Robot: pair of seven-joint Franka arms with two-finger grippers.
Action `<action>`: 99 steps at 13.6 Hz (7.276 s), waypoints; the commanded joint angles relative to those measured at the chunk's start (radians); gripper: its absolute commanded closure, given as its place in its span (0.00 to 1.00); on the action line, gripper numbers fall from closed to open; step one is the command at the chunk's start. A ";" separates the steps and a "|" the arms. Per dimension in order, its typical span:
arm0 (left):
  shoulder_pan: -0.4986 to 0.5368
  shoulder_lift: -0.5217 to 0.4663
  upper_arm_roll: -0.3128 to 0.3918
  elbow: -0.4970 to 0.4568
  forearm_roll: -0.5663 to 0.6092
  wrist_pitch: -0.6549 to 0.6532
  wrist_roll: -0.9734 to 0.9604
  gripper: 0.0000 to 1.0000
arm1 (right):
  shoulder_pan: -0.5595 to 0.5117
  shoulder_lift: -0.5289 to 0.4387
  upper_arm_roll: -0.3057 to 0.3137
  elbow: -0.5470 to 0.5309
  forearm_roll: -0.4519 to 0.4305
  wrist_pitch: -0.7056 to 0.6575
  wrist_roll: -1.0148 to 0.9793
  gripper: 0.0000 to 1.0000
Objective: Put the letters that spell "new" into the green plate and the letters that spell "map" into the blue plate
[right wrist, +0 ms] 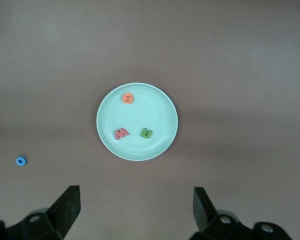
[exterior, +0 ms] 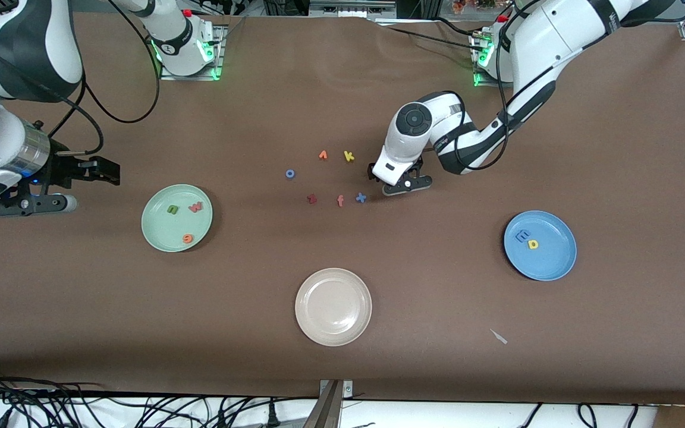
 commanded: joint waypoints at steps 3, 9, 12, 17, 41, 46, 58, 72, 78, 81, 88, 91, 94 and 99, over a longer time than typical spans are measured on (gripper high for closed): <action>-0.090 0.015 0.068 0.030 0.042 0.009 -0.063 0.28 | -0.192 -0.052 0.224 0.039 -0.066 0.001 -0.008 0.00; -0.090 0.021 0.068 0.030 0.042 0.009 -0.063 0.52 | -0.572 -0.319 0.571 -0.312 -0.130 0.193 -0.002 0.00; -0.090 0.030 0.068 0.035 0.042 0.010 -0.065 0.60 | -0.588 -0.312 0.582 -0.293 -0.126 0.202 0.020 0.00; -0.105 0.040 0.088 0.035 0.043 0.027 -0.065 0.75 | -0.588 -0.289 0.555 -0.250 -0.109 0.167 0.107 0.00; 0.327 -0.020 0.118 0.386 -0.077 -0.557 1.300 0.98 | -0.581 -0.287 0.555 -0.244 -0.098 0.112 0.106 0.00; 0.352 0.010 0.138 0.386 0.052 -0.533 1.366 0.91 | -0.581 -0.293 0.553 -0.244 -0.096 0.096 0.104 0.00; 0.359 -0.014 0.183 0.443 -0.030 -0.536 1.469 0.00 | -0.579 -0.298 0.561 -0.244 -0.093 0.096 0.106 0.00; 0.125 -0.273 0.494 0.514 -0.431 -0.735 1.377 0.00 | -0.578 -0.293 0.562 -0.244 -0.092 0.113 0.118 0.00; -0.023 -0.486 0.715 0.472 -0.583 -0.746 1.376 0.00 | -0.578 -0.295 0.564 -0.242 -0.092 0.115 0.109 0.00; -0.046 -0.587 0.726 0.463 -0.583 -0.758 1.379 0.00 | -0.578 -0.293 0.562 -0.242 -0.092 0.116 0.106 0.00; -0.026 -0.700 0.724 0.480 -0.597 -0.784 1.379 0.00 | -0.579 -0.289 0.562 -0.236 -0.095 0.119 0.104 0.00; -0.023 -0.687 0.724 0.480 -0.598 -0.807 1.390 0.00 | -0.581 -0.281 0.562 -0.225 -0.092 0.119 0.104 0.00; -0.021 -0.680 0.724 0.480 -0.600 -0.815 1.391 0.00 | -0.581 -0.275 0.562 -0.216 -0.090 0.118 0.104 0.00; -0.027 -0.668 0.721 0.478 -0.600 -0.823 1.393 0.00 | -0.581 -0.275 0.562 -0.216 -0.092 0.115 0.104 0.00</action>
